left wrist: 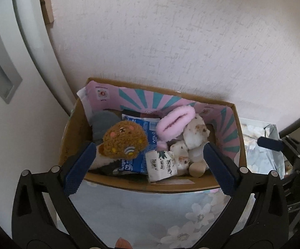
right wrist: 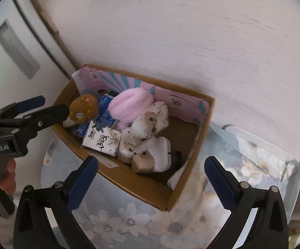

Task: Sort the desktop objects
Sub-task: 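Withdraw both open grippers from the filled box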

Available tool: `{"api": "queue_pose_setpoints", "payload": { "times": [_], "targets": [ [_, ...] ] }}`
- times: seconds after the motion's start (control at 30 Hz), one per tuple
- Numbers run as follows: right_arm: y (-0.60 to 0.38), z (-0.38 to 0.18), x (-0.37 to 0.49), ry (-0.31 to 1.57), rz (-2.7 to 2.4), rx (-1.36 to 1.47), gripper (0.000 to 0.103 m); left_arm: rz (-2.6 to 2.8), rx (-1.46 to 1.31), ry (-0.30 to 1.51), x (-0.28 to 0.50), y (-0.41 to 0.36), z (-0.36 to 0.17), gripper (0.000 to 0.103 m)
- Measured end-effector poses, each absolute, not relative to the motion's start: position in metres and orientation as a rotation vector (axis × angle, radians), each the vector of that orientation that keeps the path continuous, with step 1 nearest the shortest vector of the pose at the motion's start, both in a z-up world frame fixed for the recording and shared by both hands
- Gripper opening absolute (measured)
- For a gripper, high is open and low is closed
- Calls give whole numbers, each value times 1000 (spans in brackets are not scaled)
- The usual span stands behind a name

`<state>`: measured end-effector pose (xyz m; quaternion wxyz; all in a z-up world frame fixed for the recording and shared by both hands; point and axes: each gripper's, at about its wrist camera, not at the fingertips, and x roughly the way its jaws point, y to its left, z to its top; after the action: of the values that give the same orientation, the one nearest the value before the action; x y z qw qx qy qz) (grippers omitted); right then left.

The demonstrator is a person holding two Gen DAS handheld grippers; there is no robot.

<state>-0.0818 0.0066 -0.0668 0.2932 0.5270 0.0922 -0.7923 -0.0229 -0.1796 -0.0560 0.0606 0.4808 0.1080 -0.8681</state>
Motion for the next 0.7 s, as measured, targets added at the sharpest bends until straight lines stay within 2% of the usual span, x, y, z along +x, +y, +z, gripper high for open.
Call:
{"api": "queue_pose_setpoints", "payload": {
  "times": [0.37, 0.7],
  "targets": [
    [69, -10, -45, 108, -2413, 1471, 102, -2722, 1257, 205, 2, -119, 16, 103],
    [103, 32, 7, 67, -2528, 1429, 102, -2749, 1248, 159, 35, -82, 59, 103]
  ]
}}
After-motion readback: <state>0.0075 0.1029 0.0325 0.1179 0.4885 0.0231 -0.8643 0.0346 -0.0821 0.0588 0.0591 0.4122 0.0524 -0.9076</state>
